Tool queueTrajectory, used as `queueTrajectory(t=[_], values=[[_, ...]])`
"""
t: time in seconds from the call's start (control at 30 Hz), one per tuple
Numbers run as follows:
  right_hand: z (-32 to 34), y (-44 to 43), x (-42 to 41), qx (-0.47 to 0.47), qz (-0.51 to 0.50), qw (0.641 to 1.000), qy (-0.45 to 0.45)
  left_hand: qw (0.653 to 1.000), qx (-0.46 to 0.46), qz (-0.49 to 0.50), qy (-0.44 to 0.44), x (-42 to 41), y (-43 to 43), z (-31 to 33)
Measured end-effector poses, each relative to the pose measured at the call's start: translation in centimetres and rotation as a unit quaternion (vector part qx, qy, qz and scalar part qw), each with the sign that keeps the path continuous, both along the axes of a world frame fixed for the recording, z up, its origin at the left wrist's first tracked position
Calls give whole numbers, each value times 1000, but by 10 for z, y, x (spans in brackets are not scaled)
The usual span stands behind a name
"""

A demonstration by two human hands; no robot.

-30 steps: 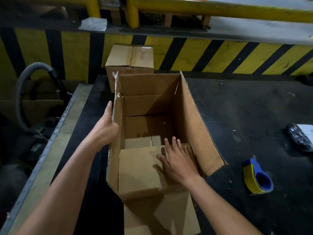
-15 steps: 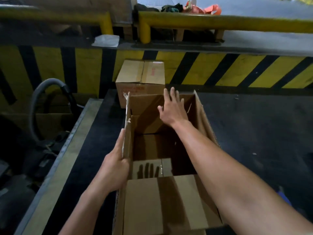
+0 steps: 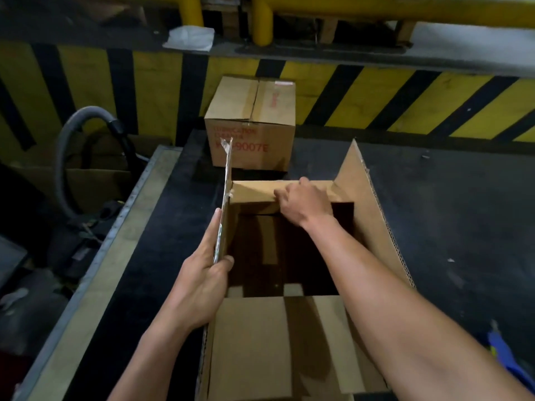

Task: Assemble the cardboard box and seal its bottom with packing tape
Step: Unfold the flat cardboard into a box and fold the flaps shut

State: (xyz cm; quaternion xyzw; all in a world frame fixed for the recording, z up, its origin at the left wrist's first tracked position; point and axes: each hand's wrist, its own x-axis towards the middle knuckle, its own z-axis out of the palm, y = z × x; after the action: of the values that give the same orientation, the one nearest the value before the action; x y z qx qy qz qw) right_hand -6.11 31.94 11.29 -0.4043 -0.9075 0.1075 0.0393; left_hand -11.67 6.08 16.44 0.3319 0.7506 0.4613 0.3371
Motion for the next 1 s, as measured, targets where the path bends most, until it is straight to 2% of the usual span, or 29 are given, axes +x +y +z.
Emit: queueTrajectory(t=[0.07, 0.23, 0.47, 0.57, 0.63, 0.73, 0.8, 0.87, 1.0], values=[[-14, 0, 4, -76, 24, 996, -39, 1000, -2, -3, -1, -2, -1, 0], [-45, -3, 3, -177, 42, 978, -99, 1000, -1, 7, -5, -7, -3, -2], [-27, -15, 1, -215, 7, 970, -114, 1000, 4, 0, 2, -11, -6, -4], [1, -20, 9, -169, 8, 981, -93, 1000, 11, -8, 2, -11, -7, -2], [25, -27, 20, -85, 32, 992, -81, 1000, 12, -14, -5, -11, -9, 1], [59, -44, 54, 63, 51, 989, -126, 1000, 6, -6, -21, -11, -13, 8], [70, -56, 83, 80, 22, 983, -163, 999, 12, 4, -35, -8, -15, 13], [73, -67, 112, 7, -20, 988, -155, 999, 26, 6, -37, -5, -17, 17], [67, -83, 161, -188, -68, 980, 5, 998, 32, 24, -56, -6, -23, 16]])
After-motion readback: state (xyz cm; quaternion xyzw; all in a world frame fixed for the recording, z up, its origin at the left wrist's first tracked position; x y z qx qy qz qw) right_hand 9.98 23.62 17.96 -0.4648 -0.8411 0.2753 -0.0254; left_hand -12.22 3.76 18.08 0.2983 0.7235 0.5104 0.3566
